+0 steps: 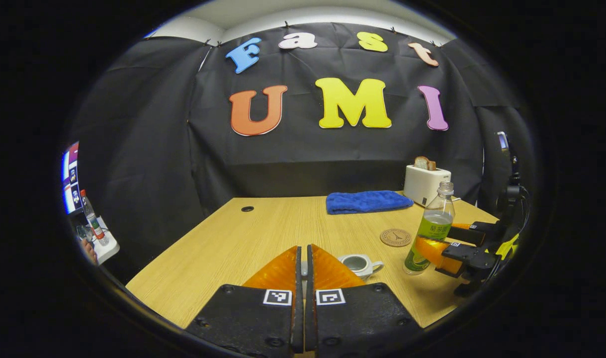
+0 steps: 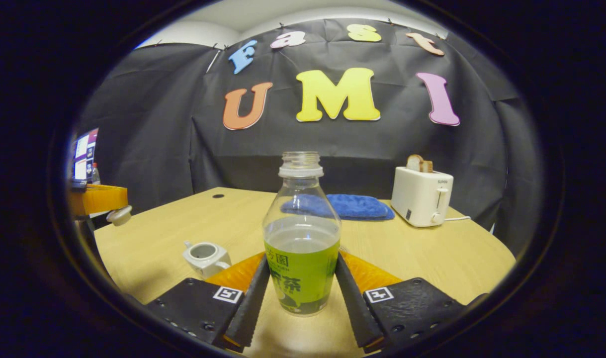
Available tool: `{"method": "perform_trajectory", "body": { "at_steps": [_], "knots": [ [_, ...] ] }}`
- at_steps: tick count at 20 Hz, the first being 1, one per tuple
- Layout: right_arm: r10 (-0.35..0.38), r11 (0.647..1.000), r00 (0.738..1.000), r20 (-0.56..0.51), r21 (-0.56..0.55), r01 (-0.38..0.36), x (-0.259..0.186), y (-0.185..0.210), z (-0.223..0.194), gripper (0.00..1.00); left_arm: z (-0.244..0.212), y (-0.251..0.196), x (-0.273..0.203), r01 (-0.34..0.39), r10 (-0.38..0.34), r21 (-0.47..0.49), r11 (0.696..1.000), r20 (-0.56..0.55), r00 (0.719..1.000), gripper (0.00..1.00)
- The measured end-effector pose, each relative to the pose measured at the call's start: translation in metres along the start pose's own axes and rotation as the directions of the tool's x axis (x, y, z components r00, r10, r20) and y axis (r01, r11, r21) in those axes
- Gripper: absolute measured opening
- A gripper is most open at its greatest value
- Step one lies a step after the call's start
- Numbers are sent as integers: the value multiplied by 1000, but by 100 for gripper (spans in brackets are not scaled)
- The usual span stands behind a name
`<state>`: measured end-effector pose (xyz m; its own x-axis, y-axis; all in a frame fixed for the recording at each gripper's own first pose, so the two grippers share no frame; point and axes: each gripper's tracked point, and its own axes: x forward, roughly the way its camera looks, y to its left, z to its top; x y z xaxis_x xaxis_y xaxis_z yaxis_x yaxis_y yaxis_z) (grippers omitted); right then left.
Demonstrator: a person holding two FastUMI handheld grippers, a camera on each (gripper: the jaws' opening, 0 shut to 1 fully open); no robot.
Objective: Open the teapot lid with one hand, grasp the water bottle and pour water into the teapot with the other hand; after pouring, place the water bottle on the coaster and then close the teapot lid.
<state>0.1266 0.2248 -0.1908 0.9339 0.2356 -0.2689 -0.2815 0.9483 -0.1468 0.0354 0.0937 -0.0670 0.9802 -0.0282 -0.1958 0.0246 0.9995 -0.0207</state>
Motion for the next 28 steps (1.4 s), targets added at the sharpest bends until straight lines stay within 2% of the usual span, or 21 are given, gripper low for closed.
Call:
{"method": "perform_trajectory", "body": {
  "at_steps": [2, 5, 7, 9, 13, 18, 20, 24, 26, 28],
  "knots": [
    [-19, 998, 1000, -22, -55, 17, -4, 2, 1, 73, -3, 7, -2, -8, 8, 12, 1000, -5, 1000, 4],
    [-100, 981, 993, -56, -170, 90, -6, -6, 6, 74, -3, 16, -4, -3, 3, 20, 1000, 1, 1000, 4],
    [-164, 951, 985, -62, -275, 141, -6, -10, 12, 72, -2, 21, -4, 3, -3, 15, 1000, 4, 1000, 4],
    [-203, 907, 977, -67, -389, 162, -5, -10, 15, 72, -6, 30, -1, 1, -1, -4, 1000, -4, 1000, 4],
    [-246, 783, 966, -80, -604, 150, 4, -3, 11, 73, -14, 45, 2, -6, 5, -46, 999, -26, 1000, 4],
    [-249, 640, 965, -79, -762, 103, 14, 15, -5, 72, -21, 55, 5, -15, 12, -61, 998, -43, 999, 4],
    [-303, 558, 952, -41, -817, 143, 16, 12, -5, 72, -23, 55, 5, -10, 6, -69, 998, -50, 999, 4],
    [-320, 368, 946, 56, -912, 178, 21, 24, 2, 73, -27, 56, 7, -4, 0, -73, 997, -57, 998, 4],
    [-315, 300, 947, 70, -939, 169, 23, 28, 3, 73, -27, 55, 8, -2, -3, -74, 997, -58, 998, 4],
    [-316, 248, 945, 83, -954, 167, 21, 30, 5, 73, -28, 57, 8, -2, -2, -76, 997, -60, 998, 4]
  ]
}}
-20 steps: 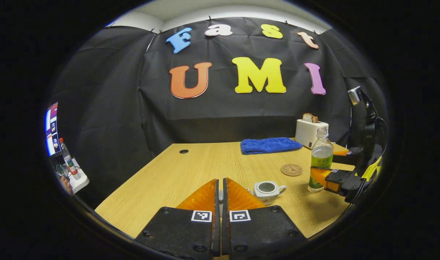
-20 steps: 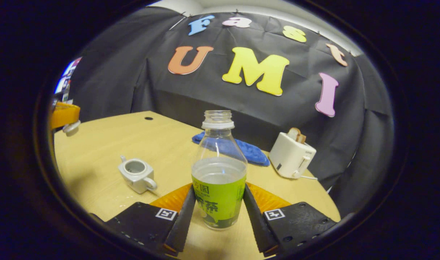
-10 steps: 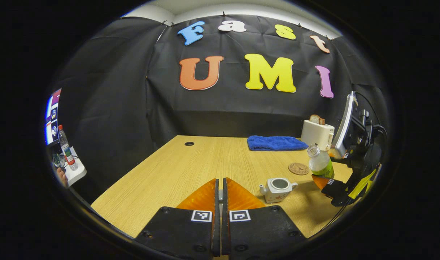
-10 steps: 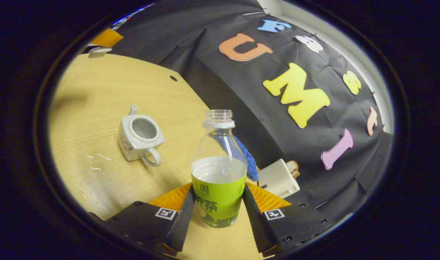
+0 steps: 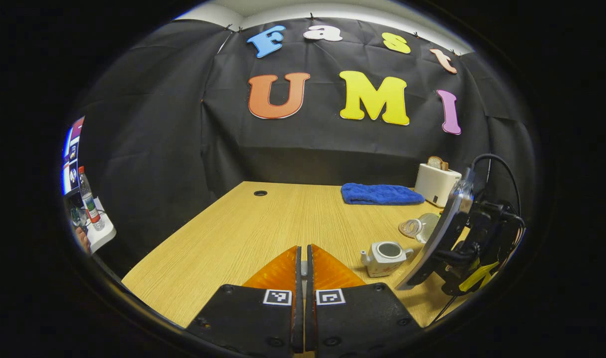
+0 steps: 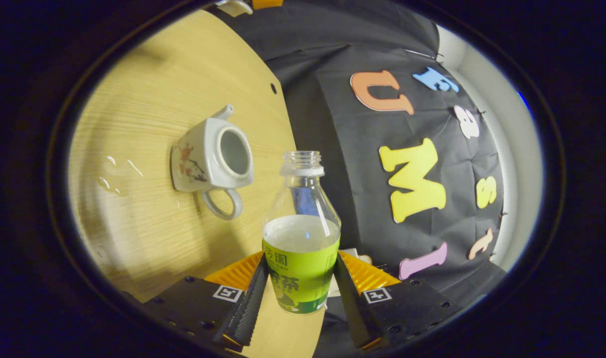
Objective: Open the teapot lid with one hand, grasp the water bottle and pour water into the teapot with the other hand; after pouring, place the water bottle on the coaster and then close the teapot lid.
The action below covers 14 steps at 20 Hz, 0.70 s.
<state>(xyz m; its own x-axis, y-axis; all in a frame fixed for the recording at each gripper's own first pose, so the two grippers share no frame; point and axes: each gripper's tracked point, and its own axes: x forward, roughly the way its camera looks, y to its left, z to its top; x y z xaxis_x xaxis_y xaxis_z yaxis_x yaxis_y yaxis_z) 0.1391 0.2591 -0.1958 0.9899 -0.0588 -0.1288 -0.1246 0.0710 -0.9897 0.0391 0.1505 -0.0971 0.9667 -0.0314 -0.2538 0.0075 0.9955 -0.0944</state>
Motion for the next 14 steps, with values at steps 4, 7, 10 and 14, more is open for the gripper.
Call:
{"method": "perform_trajectory", "body": {
  "at_steps": [4, 7, 10, 14],
  "knots": [
    [-34, 990, 999, -3, -137, 34, 0, -5, -4, 73, -2, 2, 1, -2, 2, -4, 1000, -7, 1000, 4],
    [-39, 969, 999, 15, -244, 41, -1, -7, -4, 74, -5, -3, 2, 8, -8, 1, 1000, -15, 1000, 4],
    [-44, 949, 998, 36, -309, 53, 6, -13, 1, 73, -5, -5, 1, 12, -12, 15, 1000, -15, 1000, 4],
    [-67, 917, 996, 64, -390, 87, 6, -20, 7, 73, -5, -2, 0, 11, -11, 19, 1000, -19, 1000, 4]
  ]
}}
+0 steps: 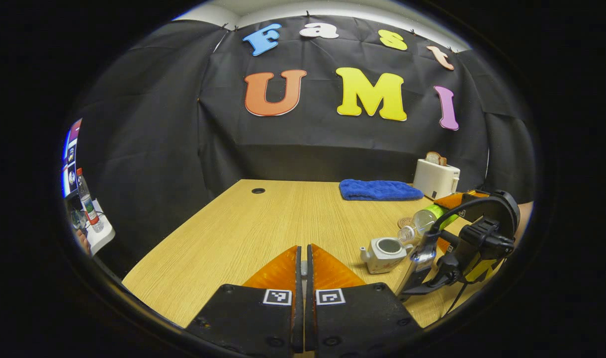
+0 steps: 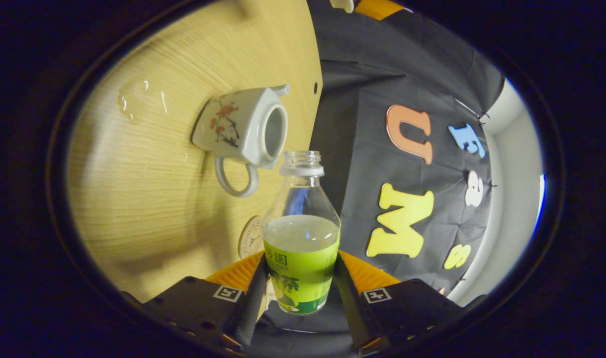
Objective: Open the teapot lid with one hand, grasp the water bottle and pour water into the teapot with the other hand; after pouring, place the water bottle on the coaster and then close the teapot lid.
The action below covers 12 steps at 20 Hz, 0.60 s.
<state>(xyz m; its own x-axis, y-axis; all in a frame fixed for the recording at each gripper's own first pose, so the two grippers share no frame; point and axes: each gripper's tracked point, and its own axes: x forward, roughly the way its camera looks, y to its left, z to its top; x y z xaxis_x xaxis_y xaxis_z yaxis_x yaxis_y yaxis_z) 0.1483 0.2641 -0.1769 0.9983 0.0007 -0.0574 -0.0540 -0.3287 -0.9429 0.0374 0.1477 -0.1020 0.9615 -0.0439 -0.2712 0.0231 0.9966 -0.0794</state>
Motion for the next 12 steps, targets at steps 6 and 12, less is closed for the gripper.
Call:
{"method": "perform_trajectory", "body": {
  "at_steps": [6, 12],
  "knots": [
    [-35, 995, 999, 13, -93, 36, 3, -11, 9, 74, -4, 2, 1, 5, -4, 2, 1000, -11, 1000, 4],
    [-81, 980, 997, 12, -180, 82, 1, -24, 11, 73, -8, 6, 1, 8, -7, 8, 1000, -25, 1000, 4]
  ]
}}
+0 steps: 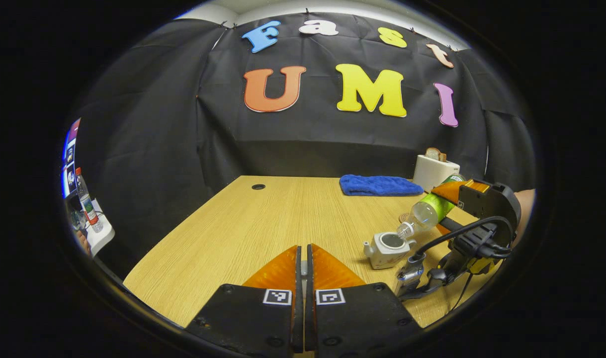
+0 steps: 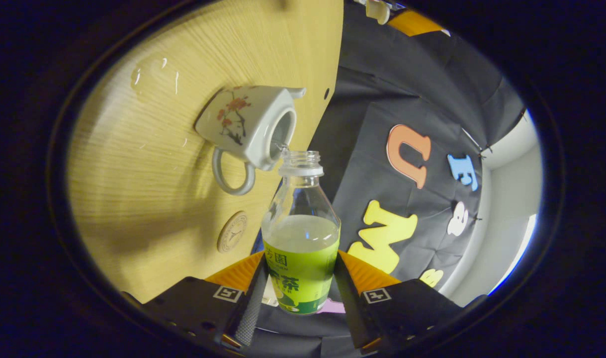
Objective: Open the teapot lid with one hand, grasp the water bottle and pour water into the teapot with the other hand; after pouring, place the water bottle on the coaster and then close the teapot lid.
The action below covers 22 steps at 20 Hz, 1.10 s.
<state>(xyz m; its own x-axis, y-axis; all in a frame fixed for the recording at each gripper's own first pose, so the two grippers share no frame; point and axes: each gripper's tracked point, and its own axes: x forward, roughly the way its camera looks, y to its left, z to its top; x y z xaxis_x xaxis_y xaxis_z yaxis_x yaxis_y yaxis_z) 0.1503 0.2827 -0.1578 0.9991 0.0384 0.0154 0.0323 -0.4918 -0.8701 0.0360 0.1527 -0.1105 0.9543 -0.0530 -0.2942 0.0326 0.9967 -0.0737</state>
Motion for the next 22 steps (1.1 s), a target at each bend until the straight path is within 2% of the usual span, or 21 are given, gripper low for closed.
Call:
{"method": "perform_trajectory", "body": {
  "at_steps": [15, 22],
  "knots": [
    [-131, 974, 991, 2, -186, 129, -5, -36, 8, 72, 2, 8, -6, -2, 2, 11, 1000, -1, 1000, 4],
    [-137, 962, 991, 0, -237, 133, -3, -40, 11, 72, -1, 8, -7, 13, -13, 10, 1000, -10, 1000, 4]
  ]
}}
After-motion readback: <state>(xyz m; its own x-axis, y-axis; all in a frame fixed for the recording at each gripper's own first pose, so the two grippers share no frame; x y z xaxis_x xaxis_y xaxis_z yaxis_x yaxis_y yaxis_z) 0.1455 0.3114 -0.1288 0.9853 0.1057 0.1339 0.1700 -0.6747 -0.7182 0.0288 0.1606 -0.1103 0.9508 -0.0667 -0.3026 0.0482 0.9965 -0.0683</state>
